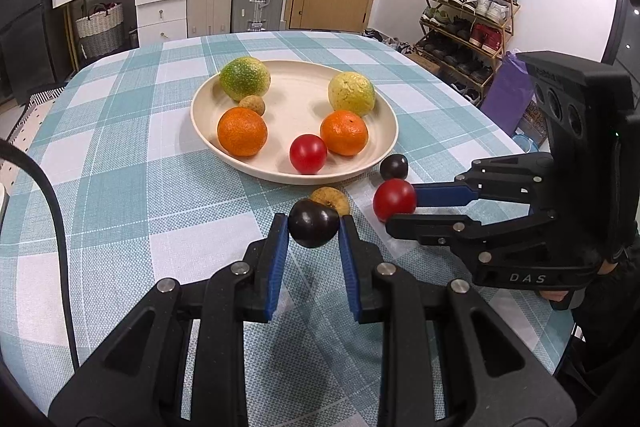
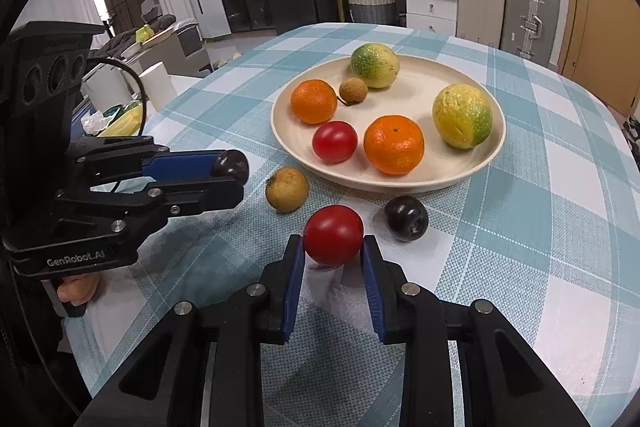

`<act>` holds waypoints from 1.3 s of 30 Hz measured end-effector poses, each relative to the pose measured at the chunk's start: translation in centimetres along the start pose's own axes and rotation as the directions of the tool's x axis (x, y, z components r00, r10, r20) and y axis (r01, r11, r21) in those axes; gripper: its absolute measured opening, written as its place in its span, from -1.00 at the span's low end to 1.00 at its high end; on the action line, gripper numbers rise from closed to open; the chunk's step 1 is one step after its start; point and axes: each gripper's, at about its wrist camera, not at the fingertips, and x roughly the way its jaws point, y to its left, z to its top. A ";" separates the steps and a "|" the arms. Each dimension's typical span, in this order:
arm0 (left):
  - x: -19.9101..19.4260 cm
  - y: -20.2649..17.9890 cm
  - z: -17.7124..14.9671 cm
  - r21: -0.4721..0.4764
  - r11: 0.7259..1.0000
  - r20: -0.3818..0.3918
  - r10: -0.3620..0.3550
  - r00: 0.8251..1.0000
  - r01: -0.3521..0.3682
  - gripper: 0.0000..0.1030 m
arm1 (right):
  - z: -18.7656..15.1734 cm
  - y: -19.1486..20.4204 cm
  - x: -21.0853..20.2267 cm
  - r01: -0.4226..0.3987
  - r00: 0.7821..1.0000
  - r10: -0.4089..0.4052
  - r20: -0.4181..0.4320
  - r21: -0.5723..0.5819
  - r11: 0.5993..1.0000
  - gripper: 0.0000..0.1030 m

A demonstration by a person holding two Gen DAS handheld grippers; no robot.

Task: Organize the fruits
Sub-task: 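Carry the plum and tomato onto the plate and open both tools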

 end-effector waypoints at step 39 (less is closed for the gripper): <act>-0.6 0.0 6.6 0.006 1.000 0.151 0.020 0.988 -0.021 -0.56 | 4.2 -3.8 -4.1 0.042 0.981 -0.063 0.185 0.117 0.992 -0.44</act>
